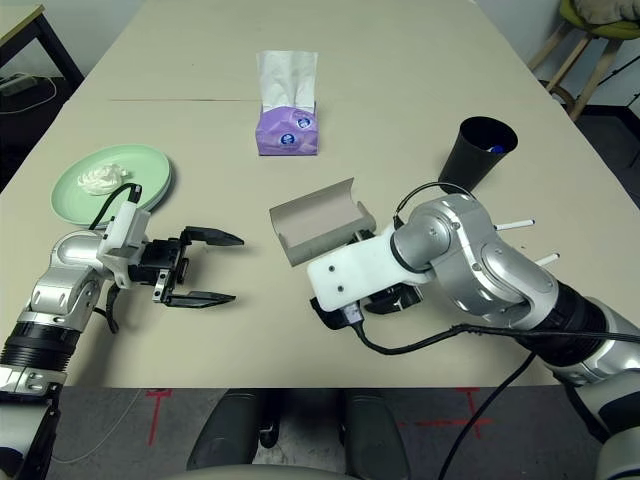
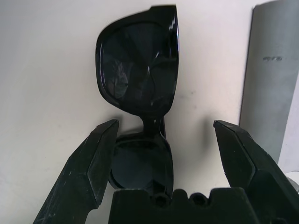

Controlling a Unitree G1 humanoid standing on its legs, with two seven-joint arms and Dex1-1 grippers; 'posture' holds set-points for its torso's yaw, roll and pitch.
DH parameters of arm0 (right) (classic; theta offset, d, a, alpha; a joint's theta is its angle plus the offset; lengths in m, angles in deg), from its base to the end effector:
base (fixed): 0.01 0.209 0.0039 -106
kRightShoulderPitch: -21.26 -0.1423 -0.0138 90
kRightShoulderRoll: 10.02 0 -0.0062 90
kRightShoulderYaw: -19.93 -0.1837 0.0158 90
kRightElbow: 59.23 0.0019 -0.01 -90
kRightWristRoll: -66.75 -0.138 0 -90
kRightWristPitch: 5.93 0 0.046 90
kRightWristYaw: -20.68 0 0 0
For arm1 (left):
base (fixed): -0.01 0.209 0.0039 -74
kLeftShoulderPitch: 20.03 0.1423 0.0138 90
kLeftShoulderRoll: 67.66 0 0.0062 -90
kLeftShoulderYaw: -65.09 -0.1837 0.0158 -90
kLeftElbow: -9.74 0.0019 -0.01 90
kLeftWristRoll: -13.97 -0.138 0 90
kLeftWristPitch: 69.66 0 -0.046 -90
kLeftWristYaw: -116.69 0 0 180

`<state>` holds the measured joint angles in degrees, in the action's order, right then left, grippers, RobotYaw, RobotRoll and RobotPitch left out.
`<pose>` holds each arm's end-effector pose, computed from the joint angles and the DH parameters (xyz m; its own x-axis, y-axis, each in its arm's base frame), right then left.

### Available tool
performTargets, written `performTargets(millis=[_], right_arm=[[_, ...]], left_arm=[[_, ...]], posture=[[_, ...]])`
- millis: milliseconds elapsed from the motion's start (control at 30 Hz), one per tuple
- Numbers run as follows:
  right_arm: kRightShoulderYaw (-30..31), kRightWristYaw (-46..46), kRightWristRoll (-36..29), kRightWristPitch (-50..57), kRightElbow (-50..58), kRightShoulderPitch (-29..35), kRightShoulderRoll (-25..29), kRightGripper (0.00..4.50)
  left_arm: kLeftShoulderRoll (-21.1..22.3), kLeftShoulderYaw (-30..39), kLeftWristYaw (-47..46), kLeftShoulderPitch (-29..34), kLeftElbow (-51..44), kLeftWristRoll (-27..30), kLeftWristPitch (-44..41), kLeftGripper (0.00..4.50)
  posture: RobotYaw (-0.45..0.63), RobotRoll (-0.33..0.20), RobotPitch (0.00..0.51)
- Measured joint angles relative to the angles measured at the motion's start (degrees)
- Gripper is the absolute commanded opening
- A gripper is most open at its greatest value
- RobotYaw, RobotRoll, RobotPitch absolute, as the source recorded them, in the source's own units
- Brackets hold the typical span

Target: Organize and tidy the items on the table.

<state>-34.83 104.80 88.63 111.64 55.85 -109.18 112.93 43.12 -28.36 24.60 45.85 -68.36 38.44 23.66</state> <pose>0.2426 -0.1389 0.2159 0.2596 0.3240 -0.9097 -0.8237 -0.4175 -0.3838 0.2745 0.2483 0.1454 0.0405 -0.9778 -0.2056 0.9644 -0.0156 0.2639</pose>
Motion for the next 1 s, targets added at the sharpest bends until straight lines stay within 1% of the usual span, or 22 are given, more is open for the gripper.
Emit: performTargets(millis=[367, 1000], right_arm=[[0.0, -0.1, 1.0, -2.1, -0.7, 1.1, -0.5, 4.50], [0.0, -0.6, 1.1, -2.5, -1.5, 0.4, -2.2, 4.50]], left_arm=[[0.1, 0.0, -0.3, 0.0, -0.1, 0.0, -0.1, 4.47], [0.2, 0.0, -0.5, 0.1, -0.1, -0.1, -0.2, 4.47]], posture=[[0.13, 0.000, 0.169], [0.13, 0.000, 0.164]])
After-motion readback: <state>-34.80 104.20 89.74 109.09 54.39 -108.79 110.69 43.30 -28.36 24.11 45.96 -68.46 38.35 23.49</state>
